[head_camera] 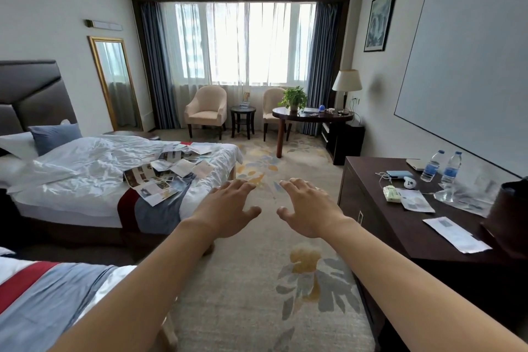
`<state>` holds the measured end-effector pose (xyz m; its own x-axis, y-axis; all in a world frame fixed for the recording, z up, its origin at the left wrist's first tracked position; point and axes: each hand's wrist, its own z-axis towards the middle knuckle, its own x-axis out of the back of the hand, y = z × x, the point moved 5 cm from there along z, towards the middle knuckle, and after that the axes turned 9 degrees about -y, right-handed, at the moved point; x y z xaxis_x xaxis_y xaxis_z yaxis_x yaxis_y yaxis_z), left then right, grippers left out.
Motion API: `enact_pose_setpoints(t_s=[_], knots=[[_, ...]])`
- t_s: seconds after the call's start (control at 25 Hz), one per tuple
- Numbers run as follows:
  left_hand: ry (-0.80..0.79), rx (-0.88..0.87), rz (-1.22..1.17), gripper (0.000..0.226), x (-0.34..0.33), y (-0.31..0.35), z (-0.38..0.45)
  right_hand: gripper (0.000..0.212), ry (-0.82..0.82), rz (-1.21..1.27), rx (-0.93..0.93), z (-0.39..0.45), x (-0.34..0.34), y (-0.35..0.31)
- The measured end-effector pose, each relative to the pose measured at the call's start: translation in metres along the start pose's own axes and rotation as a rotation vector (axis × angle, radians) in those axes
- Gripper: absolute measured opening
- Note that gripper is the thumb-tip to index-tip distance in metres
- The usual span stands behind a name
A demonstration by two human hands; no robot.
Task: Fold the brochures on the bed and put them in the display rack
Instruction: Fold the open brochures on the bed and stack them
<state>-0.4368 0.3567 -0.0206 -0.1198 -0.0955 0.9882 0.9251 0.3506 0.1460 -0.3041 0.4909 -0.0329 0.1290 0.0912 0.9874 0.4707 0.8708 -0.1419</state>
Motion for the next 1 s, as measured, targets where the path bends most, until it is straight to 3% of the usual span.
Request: enact_pose_setpoints(t_s=[0.68, 1.0], knots=[[0.007, -0.002, -0.016, 0.065, 0.001, -0.078, 0.292, 0.071, 0.007, 0.050, -0.016, 0.277, -0.002, 0.128], [-0.029, 0.013, -0.008, 0.065, -0.010, -0.155, 0.421, 0.071, 0.009, 0.049, 0.002, 0.423, -0.017, 0.154]])
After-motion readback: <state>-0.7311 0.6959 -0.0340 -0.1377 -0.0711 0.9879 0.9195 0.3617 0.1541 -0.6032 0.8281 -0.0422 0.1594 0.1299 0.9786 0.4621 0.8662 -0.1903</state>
